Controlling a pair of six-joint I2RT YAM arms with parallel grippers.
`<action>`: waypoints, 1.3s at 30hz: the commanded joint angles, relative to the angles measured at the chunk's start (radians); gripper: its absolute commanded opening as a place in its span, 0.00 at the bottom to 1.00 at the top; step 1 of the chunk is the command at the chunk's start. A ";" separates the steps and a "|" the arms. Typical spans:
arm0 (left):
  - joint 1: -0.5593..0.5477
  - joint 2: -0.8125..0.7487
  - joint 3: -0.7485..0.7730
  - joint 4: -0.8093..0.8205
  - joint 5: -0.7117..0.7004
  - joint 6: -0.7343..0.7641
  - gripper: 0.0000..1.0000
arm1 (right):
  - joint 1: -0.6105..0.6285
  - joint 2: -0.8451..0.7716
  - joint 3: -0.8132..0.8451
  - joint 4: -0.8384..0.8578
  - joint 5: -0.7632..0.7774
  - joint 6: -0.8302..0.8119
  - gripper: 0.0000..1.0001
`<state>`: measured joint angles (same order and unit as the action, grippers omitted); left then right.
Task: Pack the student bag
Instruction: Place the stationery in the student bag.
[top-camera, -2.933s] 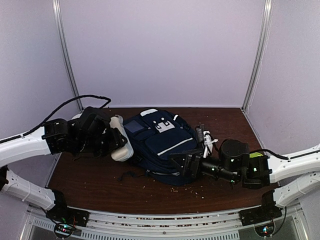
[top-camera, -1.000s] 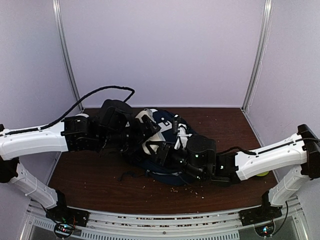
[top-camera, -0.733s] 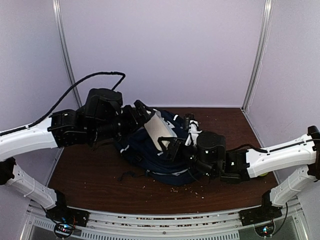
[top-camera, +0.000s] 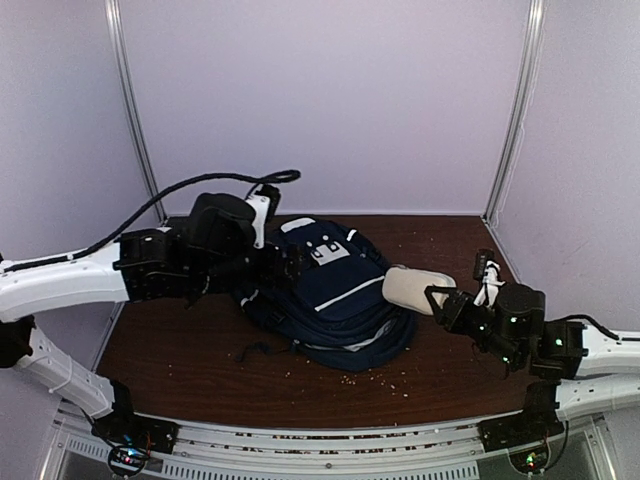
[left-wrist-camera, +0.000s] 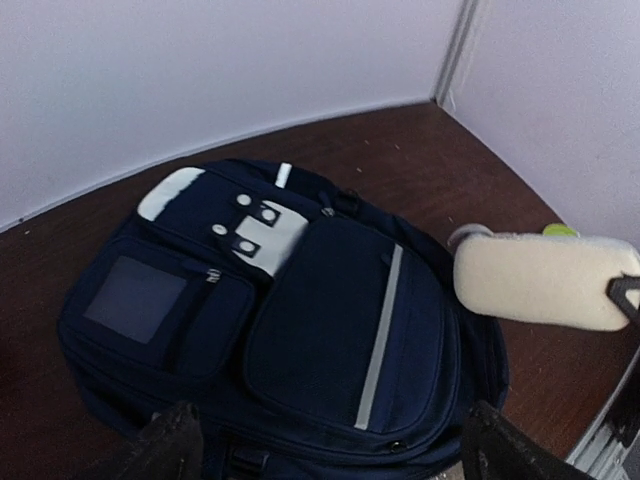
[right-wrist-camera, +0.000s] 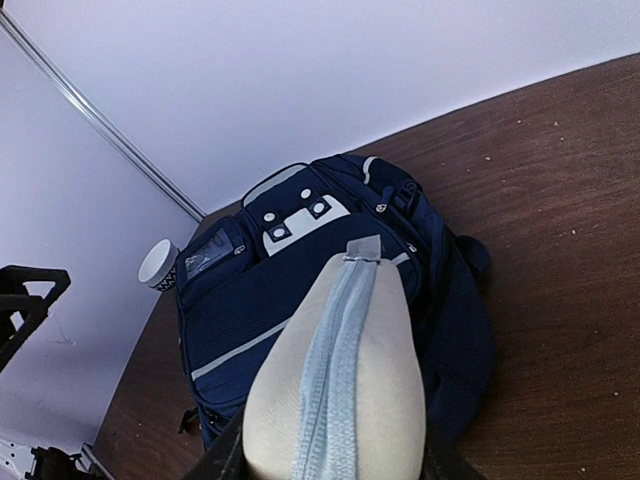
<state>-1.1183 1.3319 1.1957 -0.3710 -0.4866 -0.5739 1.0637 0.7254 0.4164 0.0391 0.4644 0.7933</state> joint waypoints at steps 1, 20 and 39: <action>0.000 0.152 0.159 -0.047 0.278 0.265 0.88 | -0.002 -0.179 -0.007 -0.098 0.064 0.027 0.43; -0.123 0.823 0.811 -0.478 0.396 0.579 0.62 | -0.003 -0.462 0.014 -0.398 0.200 0.046 0.42; -0.092 0.993 0.986 -0.539 0.213 0.546 0.00 | -0.004 -0.466 0.033 -0.375 0.156 0.050 0.42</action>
<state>-1.2274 2.3249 2.1483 -0.8959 -0.2127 -0.0208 1.0634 0.3073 0.4034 -0.4152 0.6231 0.8383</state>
